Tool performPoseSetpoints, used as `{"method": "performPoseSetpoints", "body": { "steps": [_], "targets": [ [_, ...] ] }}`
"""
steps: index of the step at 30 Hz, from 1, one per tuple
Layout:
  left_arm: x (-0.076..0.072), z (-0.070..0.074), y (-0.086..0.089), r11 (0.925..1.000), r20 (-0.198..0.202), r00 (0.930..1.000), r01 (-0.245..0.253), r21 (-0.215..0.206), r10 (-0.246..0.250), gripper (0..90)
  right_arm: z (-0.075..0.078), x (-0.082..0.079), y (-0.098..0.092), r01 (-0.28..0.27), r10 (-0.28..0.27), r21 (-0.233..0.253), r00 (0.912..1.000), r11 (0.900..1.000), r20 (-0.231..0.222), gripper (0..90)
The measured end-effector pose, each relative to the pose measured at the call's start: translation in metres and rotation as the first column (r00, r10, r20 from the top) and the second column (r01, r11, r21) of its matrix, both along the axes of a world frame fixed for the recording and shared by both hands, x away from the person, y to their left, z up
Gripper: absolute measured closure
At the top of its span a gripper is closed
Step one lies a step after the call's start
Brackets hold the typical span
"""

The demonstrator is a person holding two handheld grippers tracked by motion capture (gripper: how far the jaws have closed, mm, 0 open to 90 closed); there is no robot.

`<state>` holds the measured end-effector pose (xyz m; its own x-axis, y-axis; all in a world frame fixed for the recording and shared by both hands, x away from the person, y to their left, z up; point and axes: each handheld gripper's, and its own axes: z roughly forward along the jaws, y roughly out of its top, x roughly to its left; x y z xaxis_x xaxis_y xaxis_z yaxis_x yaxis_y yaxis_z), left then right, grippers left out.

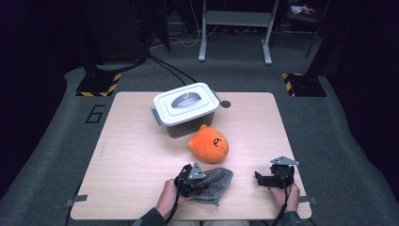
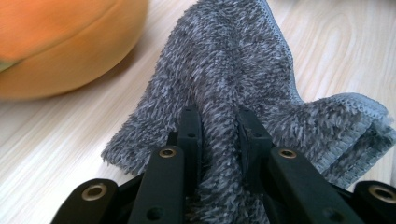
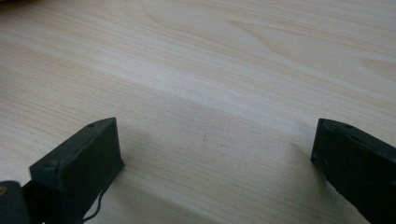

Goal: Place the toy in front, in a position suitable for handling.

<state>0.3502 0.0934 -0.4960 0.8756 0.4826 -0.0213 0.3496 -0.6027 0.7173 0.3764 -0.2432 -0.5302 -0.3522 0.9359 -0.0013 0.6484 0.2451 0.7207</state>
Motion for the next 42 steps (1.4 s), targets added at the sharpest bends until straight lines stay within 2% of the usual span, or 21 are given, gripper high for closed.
{"method": "performPoseSetpoints", "body": {
  "steps": [3, 5, 6, 10, 15, 16, 20, 23, 26, 31, 33, 34, 36, 37, 38, 39, 40, 41, 42],
  "targets": [
    [0.002, -0.001, -0.010, 0.9998, -0.002, 0.9998, 0.021, 0.003, -0.021, 73.6, 0.000, 0.000, 0.000, 0.000, 0.000, 0.000, 1.0000, 1.000, 0.000, 0.7],
    [0.005, -0.002, -0.021, 0.9991, -0.008, 0.9991, 0.041, -0.004, -0.041, 73.2, 0.000, 0.000, 0.000, 0.000, 0.000, -0.001, 1.0000, 1.000, 0.000, 0.7],
    [0.007, -0.004, -0.031, 0.9985, 0.000, 0.9985, 0.054, 0.009, -0.054, 72.3, 0.000, 0.000, 0.000, 0.001, -0.001, 0.000, 1.0000, 1.000, 0.000, 0.7],
    [0.011, -0.009, -0.042, 0.9976, -0.014, 0.9979, 0.064, 0.028, -0.063, 62.9, 0.000, 0.000, 0.000, 0.000, 0.000, 0.000, 1.0000, 1.000, 0.001, 0.8],
    [0.010, -0.007, -0.041, 0.9984, -0.019, 0.9985, 0.052, 0.023, -0.052, 45.3, 0.000, 0.000, 0.000, -0.002, 0.002, -0.002, 1.0000, 1.000, 0.000, 0.9],
    [0.010, -0.006, -0.039, 0.9986, -0.020, 0.9987, 0.047, 0.023, -0.047, 45.3, 0.000, 0.000, 0.000, -0.002, 0.002, -0.002, 1.0000, 1.000, 0.000, 0.9],
    [0.007, 0.000, -0.034, 0.9988, -0.015, 0.9987, 0.049, 0.000, -0.049, 35.8, 0.000, 0.000, 0.000, -0.002, 0.002, -0.002, 1.0000, 1.000, 0.000, 0.9],
    [0.005, 0.004, -0.030, 0.9989, -0.016, 0.9988, 0.045, -0.009, -0.045, 33.0, 0.000, 0.000, 0.000, -0.001, 0.001, -0.002, 1.0000, 1.000, 0.000, 0.9],
    [-0.001, 0.010, -0.023, 0.9993, -0.002, 0.9994, 0.034, -0.018, -0.034, 31.8, 0.000, 0.000, 0.000, 0.000, 0.000, 0.000, 1.0000, 1.000, 0.000, 0.9],
    [-0.008, 0.017, -0.010, 0.9992, -0.005, 0.9995, 0.031, -0.024, -0.031, 26.8, 0.000, 0.000, 0.000, -0.001, 0.001, 0.000, 1.0000, 1.000, -0.001, 0.9],
    [-0.011, 0.020, -0.002, 0.9997, 0.013, 0.9998, 0.012, -0.021, -0.012, 24.1, 0.000, 0.000, 0.000, -0.001, 0.001, 0.000, 1.0000, 1.000, -0.001, 0.9],
    [-0.014, 0.022, 0.008, 0.9995, 0.021, 0.9997, -0.014, -0.028, 0.015, 22.7, 0.000, 0.000, 0.000, 0.000, 0.000, 0.000, 1.0000, 1.000, -0.001, 1.0],
    [-0.016, 0.024, 0.020, 0.9985, 0.033, 0.9984, -0.044, -0.031, 0.045, 19.9, 0.000, 0.000, 0.000, -0.001, 0.001, 0.000, 1.0000, 1.000, -0.001, 1.0],
    [-0.016, 0.024, 0.020, 0.9985, 0.033, 0.9984, -0.044, -0.031, 0.045, 19.6, 0.000, 0.000, 0.000, -0.001, 0.001, 0.000, 1.0000, 1.000, -0.001, 1.0],
    [-0.016, 0.024, 0.028, 0.9972, 0.034, 0.9970, -0.068, -0.032, 0.069, 17.4, 0.000, 0.000, 0.000, -0.001, 0.001, 0.000, 1.0000, 1.000, -0.001, 1.0],
    [-0.017, 0.023, 0.041, 0.9924, 0.045, 0.9923, -0.114, -0.046, 0.116, 16.0, 0.000, 0.000, 0.000, -0.002, 0.002, 0.000, 1.0000, 1.000, -0.001, 1.0],
    [-0.017, 0.022, 0.049, 0.9905, 0.044, 0.9902, -0.131, -0.043, 0.133, 15.9, 0.000, 0.000, 0.000, -0.001, 0.001, 0.000, 1.0000, 1.000, -0.001, 1.0],
    [-0.017, 0.022, 0.049, 0.9905, 0.044, 0.9902, -0.131, -0.043, 0.133, 14.9, 0.000, 0.000, 0.000, -0.001, 0.001, 0.000, 1.0000, 1.000, -0.001, 1.0],
    [-0.017, 0.021, 0.060, 0.9853, 0.043, 0.9853, -0.163, -0.051, 0.165, 14.9, 0.000, -0.001, 0.000, -0.001, 0.001, 0.000, 1.0000, 1.000, -0.001, 1.0]
  ]
}}
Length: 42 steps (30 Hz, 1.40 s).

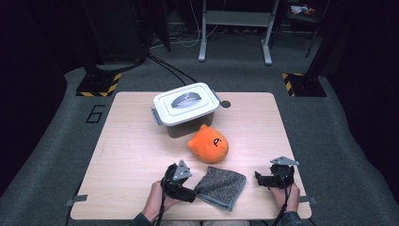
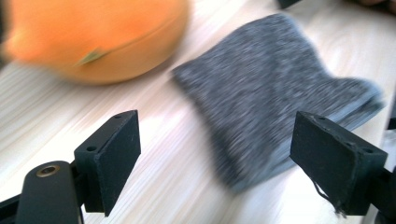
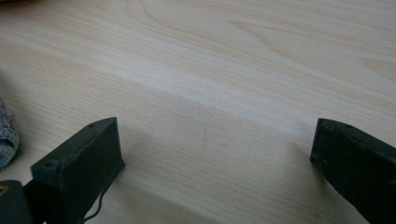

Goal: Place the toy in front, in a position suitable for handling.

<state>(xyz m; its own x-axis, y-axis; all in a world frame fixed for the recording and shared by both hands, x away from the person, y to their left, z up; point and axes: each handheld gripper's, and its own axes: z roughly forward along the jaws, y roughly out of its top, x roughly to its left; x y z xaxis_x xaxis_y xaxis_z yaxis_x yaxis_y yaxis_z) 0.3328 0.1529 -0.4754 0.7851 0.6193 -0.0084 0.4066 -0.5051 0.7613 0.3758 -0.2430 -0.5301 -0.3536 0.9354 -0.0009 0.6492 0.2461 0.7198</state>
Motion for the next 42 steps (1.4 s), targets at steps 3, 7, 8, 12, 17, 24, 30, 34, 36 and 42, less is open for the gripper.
{"method": "performPoseSetpoints", "body": {
  "steps": [3, 7, 8, 12, 17, 24, 30, 34, 36, 42],
  "targets": [
    [0.000, -0.006, 0.023, 0.9979, -0.002, 0.9979, -0.065, -0.005, 0.065, 11.5, 0.000, 0.000, 0.000, 0.000, 0.000, 0.000, 1.0000, 1.000, 0.000, 1.0],
    [0.003, -0.021, 0.062, 0.9796, -0.011, 0.9797, -0.200, 0.020, 0.200, 5.7, 0.001, 0.000, 0.000, -0.004, 0.004, 0.001, 1.0000, 1.000, -0.007, 1.7],
    [0.004, -0.024, 0.070, 0.9747, -0.012, 0.9747, -0.223, 0.016, 0.223, 4.6, 0.001, 0.000, -0.001, -0.009, 0.009, 0.000, 0.9999, 1.000, -0.013, 2.1],
    [0.007, -0.035, 0.097, 0.9473, -0.002, 0.9483, -0.317, 0.046, 0.317, 0.5, 0.010, -0.005, 0.002, -0.015, 0.015, 0.036, 0.9996, 0.999, -0.023, 4.7],
    [0.009, -0.045, 0.115, 0.9144, -0.027, 0.9144, -0.403, 0.042, 0.404, 0.1, 0.036, -0.021, 0.025, -0.063, 0.064, 0.094, 0.9979, 0.994, -0.012, 4.3],
    [0.013, -0.056, 0.121, 0.9005, -0.034, 0.9011, -0.429, 0.070, 0.432, 0.0, 0.053, -0.037, 0.076, -0.188, 0.191, 0.072, 0.9808, 0.979, -0.039, 4.4],
    [0.013, -0.057, 0.122, 0.8961, -0.025, 0.8967, -0.440, 0.058, 0.442, 0.0, 0.048, -0.043, 0.125, -0.274, 0.277, 0.047, 0.9583, 0.961, -0.070, 5.1],
    [0.014, -0.057, 0.122, 0.8985, -0.026, 0.8991, -0.435, 0.060, 0.437, 0.0, 0.043, -0.042, 0.138, -0.280, 0.281, 0.035, 0.9566, 0.959, -0.075, 6.2],
    [0.014, -0.057, 0.122, 0.9002, -0.027, 0.9007, -0.431, 0.060, 0.433, 0.0, 0.037, -0.040, 0.147, -0.301, 0.301, 0.016, 0.9501, 0.954, -0.081, 7.4],
    [0.014, -0.056, 0.123, 0.9027, -0.026, 0.9035, -0.426, 0.064, 0.428, 0.2, 0.024, -0.040, 0.153, -0.327, 0.322, -0.037, 0.9407, 0.944, -0.108, 14.8]
  ]
}}
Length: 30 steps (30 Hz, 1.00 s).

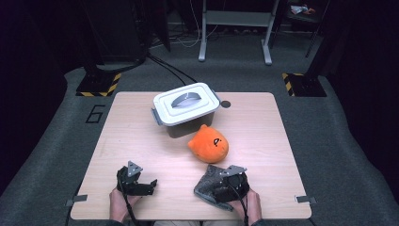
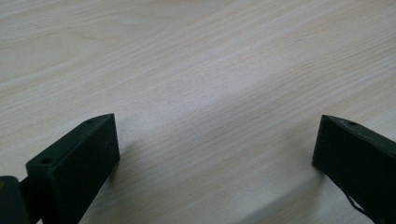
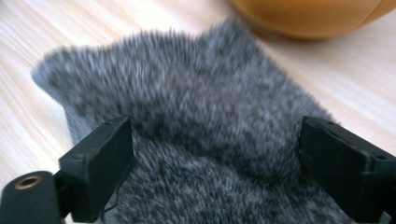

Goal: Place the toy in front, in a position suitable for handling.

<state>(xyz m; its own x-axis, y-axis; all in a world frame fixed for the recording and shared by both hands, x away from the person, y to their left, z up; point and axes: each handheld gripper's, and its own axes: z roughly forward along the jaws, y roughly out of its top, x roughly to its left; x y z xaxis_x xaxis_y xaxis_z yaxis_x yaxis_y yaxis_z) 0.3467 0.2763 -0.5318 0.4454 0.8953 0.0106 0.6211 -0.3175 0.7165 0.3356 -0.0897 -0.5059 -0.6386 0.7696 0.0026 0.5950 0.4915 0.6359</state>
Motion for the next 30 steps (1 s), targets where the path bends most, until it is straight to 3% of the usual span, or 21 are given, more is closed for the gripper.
{"method": "performPoseSetpoints", "body": {
  "steps": [2, 5, 20, 28, 30],
  "targets": [
    [0.000, 0.000, 0.000, 1.0000, 0.000, 1.0000, -0.001, -0.001, 0.001, 0.2, -0.006, 0.000, -0.001, -0.009, 0.009, -0.024, 0.9999, 1.000, -0.012, 17.5],
    [0.000, 0.000, 0.000, 1.0000, 0.000, 1.0000, -0.001, -0.001, 0.001, 0.2, -0.007, -0.003, -0.005, -0.024, 0.024, -0.010, 0.9997, 1.000, 0.007, 27.2],
    [0.000, 0.000, 0.000, 1.0000, 0.000, 1.0000, -0.001, -0.001, 0.001, 0.2, -0.003, -0.006, -0.025, -0.056, 0.056, 0.002, 0.9984, 0.998, 0.003, 70.4],
    [0.000, 0.000, 0.000, 1.0000, 0.003, 1.0000, -0.006, -0.007, 0.006, 0.3, 0.001, -0.010, -0.036, -0.035, 0.035, 0.045, 0.9994, 0.998, 0.010, 74.4],
    [0.000, 0.000, -0.001, 0.9999, 0.003, 0.9999, -0.010, -0.009, 0.010, 0.3, 0.004, -0.011, -0.040, -0.032, 0.032, 0.038, 0.9994, 0.999, 0.010, 74.4]
  ]
}}
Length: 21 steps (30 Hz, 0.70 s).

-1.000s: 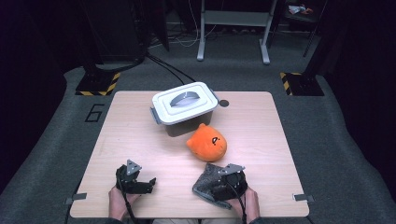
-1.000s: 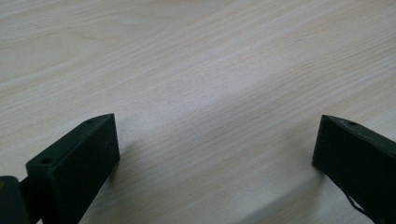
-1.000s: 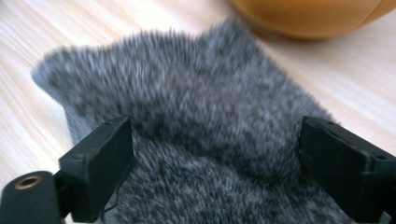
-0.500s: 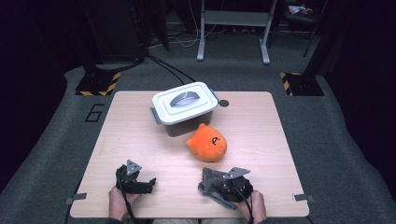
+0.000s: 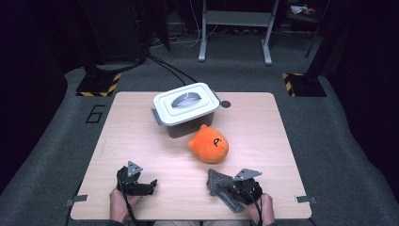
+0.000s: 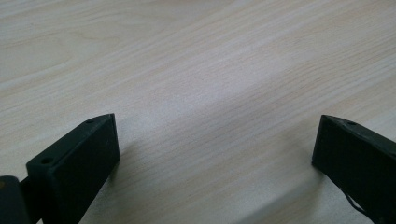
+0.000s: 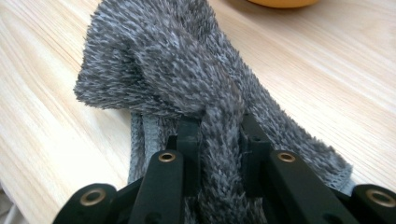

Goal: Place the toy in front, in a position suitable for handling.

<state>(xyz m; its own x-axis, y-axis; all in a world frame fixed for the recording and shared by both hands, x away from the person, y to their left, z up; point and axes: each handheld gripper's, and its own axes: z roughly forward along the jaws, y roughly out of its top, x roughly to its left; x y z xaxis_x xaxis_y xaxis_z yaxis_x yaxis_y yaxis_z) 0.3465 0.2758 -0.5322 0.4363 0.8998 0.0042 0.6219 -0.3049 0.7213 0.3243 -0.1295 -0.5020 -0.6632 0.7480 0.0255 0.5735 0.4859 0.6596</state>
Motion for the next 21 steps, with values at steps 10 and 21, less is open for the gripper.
{"method": "performPoseSetpoints", "body": {
  "steps": [10, 21],
  "targets": [
    [0.000, 0.000, 0.000, 1.0000, 0.000, 1.0000, 0.004, 0.000, -0.004, 0.3, 0.010, -0.008, -0.023, 0.054, -0.053, -0.009, 0.9983, 0.999, 0.023, 74.3],
    [0.000, 0.000, 0.000, 1.0000, 0.000, 1.0000, -0.003, -0.001, 0.003, 0.3, 0.014, -0.008, -0.048, 0.118, -0.118, -0.006, 0.9925, 0.993, 0.031, 74.3]
  ]
}}
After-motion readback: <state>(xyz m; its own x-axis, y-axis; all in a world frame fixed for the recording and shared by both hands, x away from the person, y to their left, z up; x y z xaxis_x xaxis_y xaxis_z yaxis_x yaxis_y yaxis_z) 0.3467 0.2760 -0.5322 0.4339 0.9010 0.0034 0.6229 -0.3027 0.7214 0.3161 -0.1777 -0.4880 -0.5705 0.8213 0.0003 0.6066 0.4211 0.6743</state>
